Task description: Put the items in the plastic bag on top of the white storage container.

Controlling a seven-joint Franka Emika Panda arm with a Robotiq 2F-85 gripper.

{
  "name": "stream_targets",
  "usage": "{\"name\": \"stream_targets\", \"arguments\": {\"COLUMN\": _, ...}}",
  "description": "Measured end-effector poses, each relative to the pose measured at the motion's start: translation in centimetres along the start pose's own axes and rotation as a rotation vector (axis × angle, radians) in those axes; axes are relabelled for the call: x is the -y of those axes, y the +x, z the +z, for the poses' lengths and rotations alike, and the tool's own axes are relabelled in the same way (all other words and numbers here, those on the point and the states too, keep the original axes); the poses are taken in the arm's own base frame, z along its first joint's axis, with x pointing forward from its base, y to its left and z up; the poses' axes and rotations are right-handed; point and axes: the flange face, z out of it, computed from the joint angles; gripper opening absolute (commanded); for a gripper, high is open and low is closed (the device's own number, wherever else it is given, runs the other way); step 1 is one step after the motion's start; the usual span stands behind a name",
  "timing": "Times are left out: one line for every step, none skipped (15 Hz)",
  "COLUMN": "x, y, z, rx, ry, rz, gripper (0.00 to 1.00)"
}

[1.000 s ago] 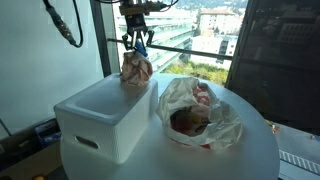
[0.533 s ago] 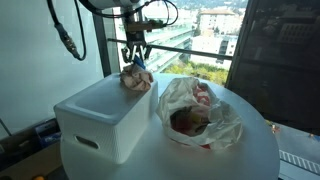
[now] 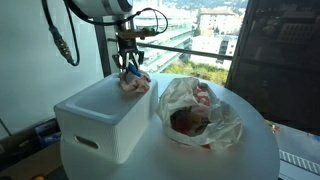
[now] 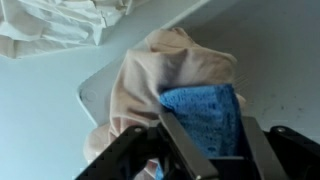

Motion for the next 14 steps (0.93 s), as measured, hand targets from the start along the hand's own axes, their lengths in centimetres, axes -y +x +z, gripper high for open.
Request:
{"name": "stream_targets", "arguments": {"x": 0.2, "y": 0.1, "z": -0.1, "rx": -0.001, "ry": 0.006, "rz": -0.006, "gripper": 0.82}}
{"name": "stream_targets", "arguments": {"x": 0.5, "y": 0.2, "z": -0.3, "rx": -0.007, "ry": 0.019, "rz": -0.012, "gripper": 0.91}}
{"name": "stream_targets", "arguments": {"x": 0.8, "y": 0.3, "z": -0.8, "rx": -0.015, "ry": 0.031, "rz": -0.018, "gripper": 0.98}}
{"name": "stream_targets", "arguments": {"x": 1.0, "y": 0.3, "z": -1.5, "rx": -0.023, "ry": 0.036, "rz": -0.019, "gripper": 1.0}}
{"name": "stream_targets", "arguments": {"x": 1.2, "y": 0.1, "z": -2.3, "rx": -0.032, "ry": 0.041, "rz": -0.016, "gripper": 1.0}}
{"name": "stream_targets", "arguments": {"x": 1.3, "y": -0.2, "z": -3.4, "rx": -0.043, "ry": 0.043, "rz": -0.008, "gripper": 1.0}}
{"name": "stream_targets", "arguments": {"x": 1.3, "y": -0.6, "z": -4.4, "rx": -0.054, "ry": 0.043, "rz": 0.002, "gripper": 1.0}}
{"name": "stream_targets", "arguments": {"x": 1.2, "y": -1.2, "z": -5.6, "rx": -0.069, "ry": 0.044, "rz": 0.016, "gripper": 1.0}}
{"name": "stream_targets", "arguments": {"x": 1.1, "y": -1.9, "z": -6.7, "rx": -0.081, "ry": 0.046, "rz": 0.033, "gripper": 1.0}}
{"name": "stream_targets", "arguments": {"x": 0.7, "y": -2.9, "z": -7.7, "rx": -0.094, "ry": 0.043, "rz": 0.054, "gripper": 1.0}}
{"name": "stream_targets", "arguments": {"x": 0.1, "y": -4.1, "z": -8.5, "rx": -0.101, "ry": 0.04, "rz": 0.081, "gripper": 1.0}}
{"name": "stream_targets", "arguments": {"x": -0.8, "y": -5.7, "z": -8.9, "rx": -0.101, "ry": 0.045, "rz": 0.122, "gripper": 1.0}}
{"name": "stream_targets", "arguments": {"x": -1.9, "y": -7.4, "z": -8.9, "rx": -0.099, "ry": 0.051, "rz": 0.173, "gripper": 1.0}}
{"name": "stream_targets", "arguments": {"x": -3.3, "y": -9.4, "z": -8.5, "rx": -0.092, "ry": 0.055, "rz": 0.23, "gripper": 1.0}}
